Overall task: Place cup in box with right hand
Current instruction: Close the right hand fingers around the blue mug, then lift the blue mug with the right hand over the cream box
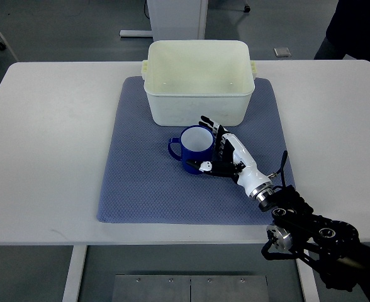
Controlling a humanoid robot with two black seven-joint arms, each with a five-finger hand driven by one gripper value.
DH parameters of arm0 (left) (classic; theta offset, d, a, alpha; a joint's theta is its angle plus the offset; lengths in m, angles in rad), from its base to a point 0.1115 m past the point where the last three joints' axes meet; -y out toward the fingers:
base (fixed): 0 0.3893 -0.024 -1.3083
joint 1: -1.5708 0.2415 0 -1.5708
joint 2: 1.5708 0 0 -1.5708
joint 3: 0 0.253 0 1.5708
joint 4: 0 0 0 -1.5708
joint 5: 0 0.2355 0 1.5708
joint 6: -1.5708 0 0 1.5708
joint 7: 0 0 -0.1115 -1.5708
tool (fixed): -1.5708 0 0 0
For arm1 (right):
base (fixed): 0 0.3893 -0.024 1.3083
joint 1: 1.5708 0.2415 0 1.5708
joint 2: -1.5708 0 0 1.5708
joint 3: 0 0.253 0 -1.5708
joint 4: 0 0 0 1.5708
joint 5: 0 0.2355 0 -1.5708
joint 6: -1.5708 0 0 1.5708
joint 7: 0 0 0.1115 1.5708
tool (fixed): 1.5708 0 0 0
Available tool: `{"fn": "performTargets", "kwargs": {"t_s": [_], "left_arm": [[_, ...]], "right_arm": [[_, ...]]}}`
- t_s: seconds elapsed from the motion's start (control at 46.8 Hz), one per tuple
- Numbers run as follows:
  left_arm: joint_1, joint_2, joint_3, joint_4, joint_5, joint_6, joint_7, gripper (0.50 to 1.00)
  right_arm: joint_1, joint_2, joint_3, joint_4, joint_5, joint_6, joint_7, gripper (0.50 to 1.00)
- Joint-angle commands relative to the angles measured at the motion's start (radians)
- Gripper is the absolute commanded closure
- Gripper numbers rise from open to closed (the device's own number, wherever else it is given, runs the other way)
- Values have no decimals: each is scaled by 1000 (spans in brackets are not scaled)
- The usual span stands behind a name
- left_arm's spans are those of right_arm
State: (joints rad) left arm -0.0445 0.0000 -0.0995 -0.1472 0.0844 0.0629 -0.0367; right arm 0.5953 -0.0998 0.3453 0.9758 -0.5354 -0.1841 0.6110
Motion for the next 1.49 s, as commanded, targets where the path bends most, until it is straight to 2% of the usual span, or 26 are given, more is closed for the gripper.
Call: {"fn": "performTargets", "kwargs": {"t_s": [0.0,0.192,0.512,0.555,0.641,0.683,0.747,0.79,1.153,1.345,1.473], "left_arm": [[0,0,0,0,0,0,0,500],[0,0,0,0,0,0,0,500],[0,0,0,0,0,0,0,500],[0,0,0,0,0,0,0,500],[0,0,0,0,0,0,0,500],[0,0,0,0,0,0,0,500],[0,0,0,0,0,0,0,500],[0,0,0,0,0,0,0,500],[0,0,0,0,0,0,0,500],[0,0,0,0,0,0,0,500],[0,0,0,0,0,0,0,500]], "right_arm": [[0,3,-2,0,0,-5,0,582],[1,14,-12,1,0,-28,0,613],[9,48,-29,1,0,-54,0,613],[9,49,-34,1,0,-55,0,628],[11,51,-34,1,0,-63,0,695],[12,52,-34,1,0,-67,0,745],[18,52,-35,0,0,-80,0,881],[23,52,-37,1,0,-90,0,1000],[54,29,-74,15,2,-98,0,1000],[60,-79,-68,72,5,-97,0,1000],[73,-181,-66,155,5,-97,0,1000]]}}
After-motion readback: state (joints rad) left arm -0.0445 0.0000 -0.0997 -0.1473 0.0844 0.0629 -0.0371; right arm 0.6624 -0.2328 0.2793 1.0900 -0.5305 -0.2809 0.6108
